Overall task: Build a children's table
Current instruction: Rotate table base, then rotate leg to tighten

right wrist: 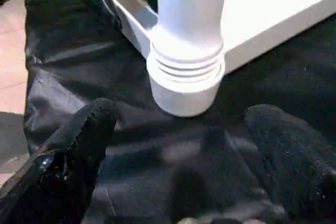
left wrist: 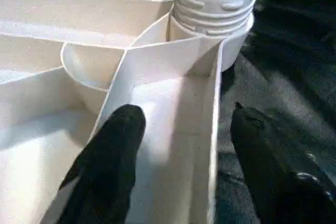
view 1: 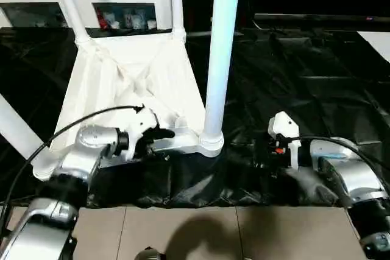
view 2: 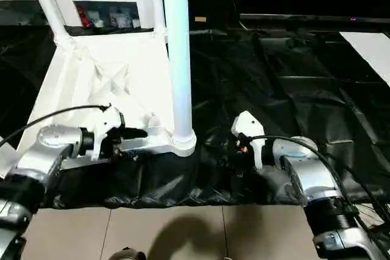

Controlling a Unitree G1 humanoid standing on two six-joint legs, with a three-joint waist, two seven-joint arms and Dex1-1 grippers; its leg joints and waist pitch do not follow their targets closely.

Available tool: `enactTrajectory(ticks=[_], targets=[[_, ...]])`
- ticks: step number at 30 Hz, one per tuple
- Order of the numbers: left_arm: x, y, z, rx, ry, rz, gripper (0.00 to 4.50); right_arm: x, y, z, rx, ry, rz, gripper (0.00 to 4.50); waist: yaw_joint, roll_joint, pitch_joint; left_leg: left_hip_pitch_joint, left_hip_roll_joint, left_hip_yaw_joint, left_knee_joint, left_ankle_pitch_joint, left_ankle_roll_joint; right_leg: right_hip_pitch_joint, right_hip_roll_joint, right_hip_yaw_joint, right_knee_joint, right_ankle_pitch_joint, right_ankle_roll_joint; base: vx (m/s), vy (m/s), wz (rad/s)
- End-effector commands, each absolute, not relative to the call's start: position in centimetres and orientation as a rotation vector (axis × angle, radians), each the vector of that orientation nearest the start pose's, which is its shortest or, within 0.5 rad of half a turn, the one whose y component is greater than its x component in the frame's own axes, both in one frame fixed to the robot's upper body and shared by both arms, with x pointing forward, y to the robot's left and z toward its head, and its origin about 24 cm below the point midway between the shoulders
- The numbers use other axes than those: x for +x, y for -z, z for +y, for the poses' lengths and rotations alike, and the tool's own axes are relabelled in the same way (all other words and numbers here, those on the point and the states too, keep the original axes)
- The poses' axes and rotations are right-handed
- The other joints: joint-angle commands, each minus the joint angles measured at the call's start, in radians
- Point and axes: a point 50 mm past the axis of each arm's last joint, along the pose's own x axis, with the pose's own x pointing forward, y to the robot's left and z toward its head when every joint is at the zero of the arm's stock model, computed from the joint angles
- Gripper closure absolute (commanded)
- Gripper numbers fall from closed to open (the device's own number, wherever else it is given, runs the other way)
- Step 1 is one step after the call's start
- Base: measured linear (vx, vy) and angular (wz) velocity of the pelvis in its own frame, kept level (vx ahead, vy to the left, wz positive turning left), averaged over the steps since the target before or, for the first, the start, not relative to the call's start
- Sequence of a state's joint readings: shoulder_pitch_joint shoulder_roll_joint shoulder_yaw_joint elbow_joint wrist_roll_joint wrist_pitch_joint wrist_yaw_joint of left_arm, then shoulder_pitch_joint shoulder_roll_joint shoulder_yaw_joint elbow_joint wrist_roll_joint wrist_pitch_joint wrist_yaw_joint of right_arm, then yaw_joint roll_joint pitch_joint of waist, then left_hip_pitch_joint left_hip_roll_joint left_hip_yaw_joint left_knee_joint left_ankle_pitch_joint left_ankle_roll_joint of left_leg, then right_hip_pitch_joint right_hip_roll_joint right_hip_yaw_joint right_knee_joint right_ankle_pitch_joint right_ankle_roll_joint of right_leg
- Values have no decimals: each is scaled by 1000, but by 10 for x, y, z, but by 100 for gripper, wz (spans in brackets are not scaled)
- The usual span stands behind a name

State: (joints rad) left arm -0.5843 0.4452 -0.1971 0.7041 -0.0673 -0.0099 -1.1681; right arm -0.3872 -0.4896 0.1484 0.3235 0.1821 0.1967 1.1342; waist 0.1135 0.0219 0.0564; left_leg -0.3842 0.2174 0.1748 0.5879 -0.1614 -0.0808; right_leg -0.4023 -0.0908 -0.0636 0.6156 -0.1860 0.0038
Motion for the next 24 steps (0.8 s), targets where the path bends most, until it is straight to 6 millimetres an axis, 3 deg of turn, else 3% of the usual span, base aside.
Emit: enactTrajectory(ticks=[1,5,6,19,24], targets=[[324,-53,178,361,1187,406,179,292,-66,-176,-227,-1172,345,0,5,-1,-76,19,9,4,-64,-223,32,50,-41,33,-63,-106,-245,0,0,0],[327,-52,178,374,1209,424,207,291,-68,-173,-222,-1187,349,0,7,1,-76,19,9,3,-64,-226,28,50,-43,33,-62,-105,-250,0,0,0],[327,-52,179,374,1219,440,207,292,-69,-172,-226,-1189,347,0,8,6,-77,19,10,2,-64,-226,24,52,-44,33,-60,-97,-251,0,0,0],[326,-46,186,364,1252,522,332,302,-73,-152,-241,-1226,323,0,6,5,-79,20,10,2,-63,-222,20,52,-45,32,-55,-68,-272,0,0,0],[326,-45,189,353,1250,548,376,309,-70,-140,-267,-1237,326,0,2,2,-75,19,8,2,-66,-254,8,51,-48,33,-60,-138,-260,0,0,0]])
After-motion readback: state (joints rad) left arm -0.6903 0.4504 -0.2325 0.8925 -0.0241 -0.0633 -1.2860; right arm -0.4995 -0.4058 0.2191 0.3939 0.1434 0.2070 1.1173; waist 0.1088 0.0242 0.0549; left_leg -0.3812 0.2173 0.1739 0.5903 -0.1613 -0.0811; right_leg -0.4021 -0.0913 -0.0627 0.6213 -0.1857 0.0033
